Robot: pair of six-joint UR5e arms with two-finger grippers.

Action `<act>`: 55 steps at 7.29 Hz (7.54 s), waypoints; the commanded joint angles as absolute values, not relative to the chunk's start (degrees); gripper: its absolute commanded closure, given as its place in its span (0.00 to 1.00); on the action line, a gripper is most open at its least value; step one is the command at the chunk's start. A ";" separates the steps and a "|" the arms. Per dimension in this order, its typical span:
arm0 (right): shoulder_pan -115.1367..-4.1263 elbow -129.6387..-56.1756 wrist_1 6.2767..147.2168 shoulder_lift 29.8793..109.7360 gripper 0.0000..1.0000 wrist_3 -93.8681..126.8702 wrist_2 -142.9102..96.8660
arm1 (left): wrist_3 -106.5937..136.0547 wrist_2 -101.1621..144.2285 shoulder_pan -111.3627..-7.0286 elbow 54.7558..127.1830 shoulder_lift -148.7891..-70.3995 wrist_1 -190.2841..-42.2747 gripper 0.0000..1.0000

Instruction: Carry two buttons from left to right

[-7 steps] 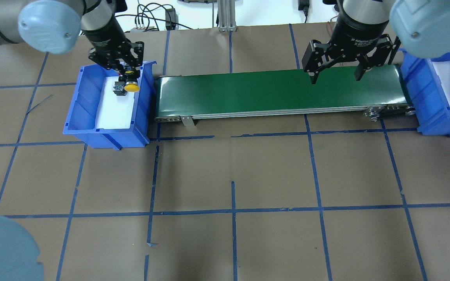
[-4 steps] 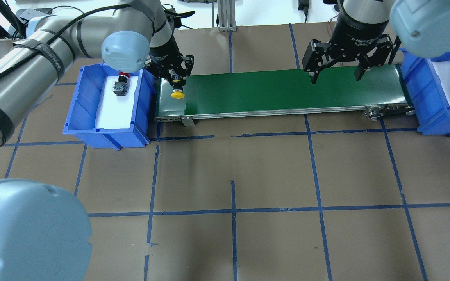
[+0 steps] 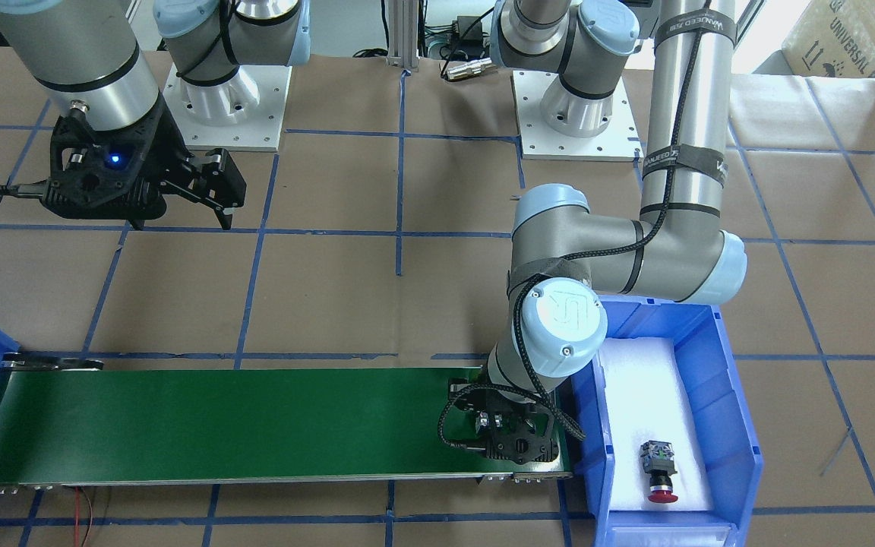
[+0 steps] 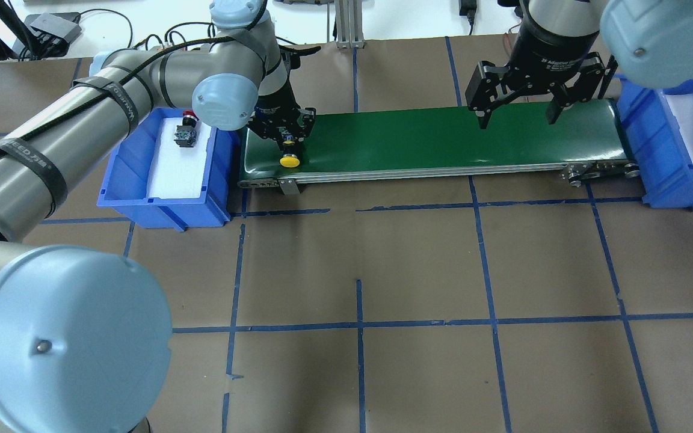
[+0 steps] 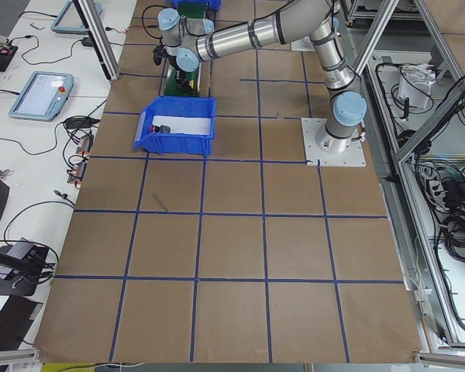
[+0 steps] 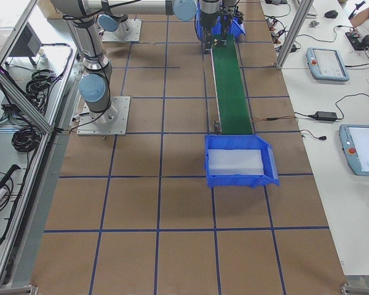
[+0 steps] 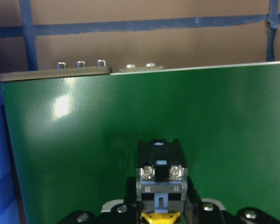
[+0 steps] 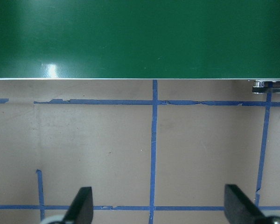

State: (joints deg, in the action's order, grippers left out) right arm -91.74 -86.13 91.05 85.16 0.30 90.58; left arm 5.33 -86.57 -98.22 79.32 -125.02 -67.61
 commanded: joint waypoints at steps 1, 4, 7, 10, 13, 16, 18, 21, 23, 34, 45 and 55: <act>-91.58 -86.13 91.05 85.08 0.00 0.09 90.53 | 5.27 -86.57 -98.17 79.19 -124.20 -68.37 0.00; -91.58 -86.13 91.05 84.99 0.00 0.09 90.53 | 5.27 -86.66 -96.78 78.75 -118.07 -71.43 0.00; -91.58 -86.13 90.88 84.99 0.00 0.17 90.44 | -7.52 -87.45 -86.26 79.45 -114.17 -73.92 0.00; -91.58 -86.13 90.97 84.99 0.00 0.18 90.44 | -8.88 -87.89 -79.91 77.26 -121.34 -68.83 0.00; -91.58 -86.13 91.05 84.99 0.00 0.18 90.53 | -8.53 -88.15 -80.24 72.69 -128.31 -66.80 0.01; -91.58 -86.13 91.05 84.99 0.00 0.18 90.62 | -8.88 -88.24 -80.68 73.47 -130.07 -67.67 0.02; -91.58 -86.13 91.05 84.99 0.00 0.18 90.62 | -8.97 -89.81 -80.68 74.97 -130.08 -67.76 0.20; -91.58 -86.13 91.05 84.99 0.00 0.26 90.70 | -8.88 -89.91 -80.42 74.80 -130.08 -67.76 0.32; -91.58 -86.13 91.05 84.99 0.00 0.26 90.70 | -8.09 -90.00 -80.42 74.18 -129.99 -67.41 0.71; -91.49 -86.13 90.97 84.99 0.00 0.18 90.70 | -0.53 -90.97 -93.51 74.18 -119.68 -77.88 0.88; -91.49 -86.13 90.97 84.99 0.00 0.26 90.70 | 0.18 -92.11 -94.92 79.36 -111.43 -79.22 0.00; -91.41 -86.13 90.97 84.90 0.00 0.18 90.70 | -0.61 -91.76 -92.02 88.68 -92.38 -90.53 0.00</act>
